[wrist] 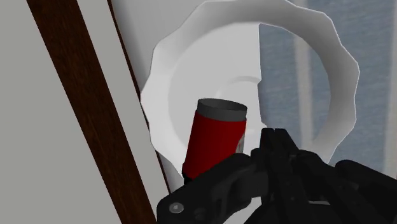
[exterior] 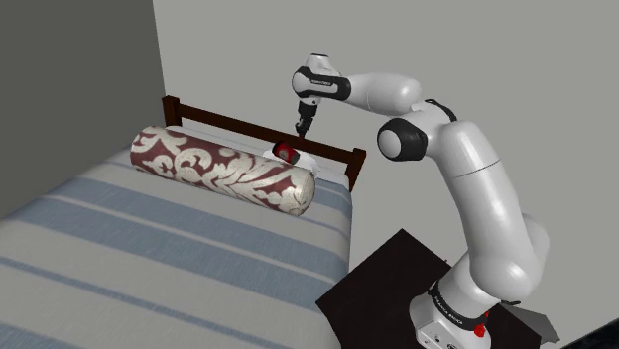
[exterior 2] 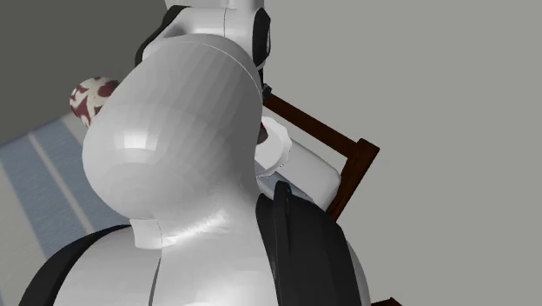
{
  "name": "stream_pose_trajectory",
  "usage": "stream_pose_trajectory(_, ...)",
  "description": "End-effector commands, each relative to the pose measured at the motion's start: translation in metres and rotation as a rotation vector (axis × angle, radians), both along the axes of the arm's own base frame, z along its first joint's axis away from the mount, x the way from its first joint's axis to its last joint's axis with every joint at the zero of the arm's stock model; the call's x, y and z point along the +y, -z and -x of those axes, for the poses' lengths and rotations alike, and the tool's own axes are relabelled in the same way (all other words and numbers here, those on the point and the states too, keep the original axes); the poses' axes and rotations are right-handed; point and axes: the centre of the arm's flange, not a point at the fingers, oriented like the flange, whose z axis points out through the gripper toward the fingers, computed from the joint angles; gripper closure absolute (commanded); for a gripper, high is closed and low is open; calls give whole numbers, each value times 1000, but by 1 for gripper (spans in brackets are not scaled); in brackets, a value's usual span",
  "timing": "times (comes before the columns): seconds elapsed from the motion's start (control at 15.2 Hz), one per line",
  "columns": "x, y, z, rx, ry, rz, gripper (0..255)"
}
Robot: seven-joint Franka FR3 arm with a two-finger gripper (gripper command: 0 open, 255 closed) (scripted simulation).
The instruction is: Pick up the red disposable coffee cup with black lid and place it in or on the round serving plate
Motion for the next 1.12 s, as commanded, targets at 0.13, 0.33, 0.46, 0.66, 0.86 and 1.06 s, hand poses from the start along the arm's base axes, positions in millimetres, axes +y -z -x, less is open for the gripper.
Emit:
stream_pose_trajectory(0.13,2,12,-3,-9,4,19,0)
stream_pose_trajectory(0.33,6,50,-12,-37,17,75,0)
stream_pose_trajectory(0.46,8,75,-18,-56,26,113,0)
stream_pose_trajectory(0.66,8,105,-26,-74,34,150,0)
stream_pose_trajectory(0.86,5,121,-27,-74,34,150,0)
stream_pose_trajectory(1.06,3,136,-28,-74,34,150,0)
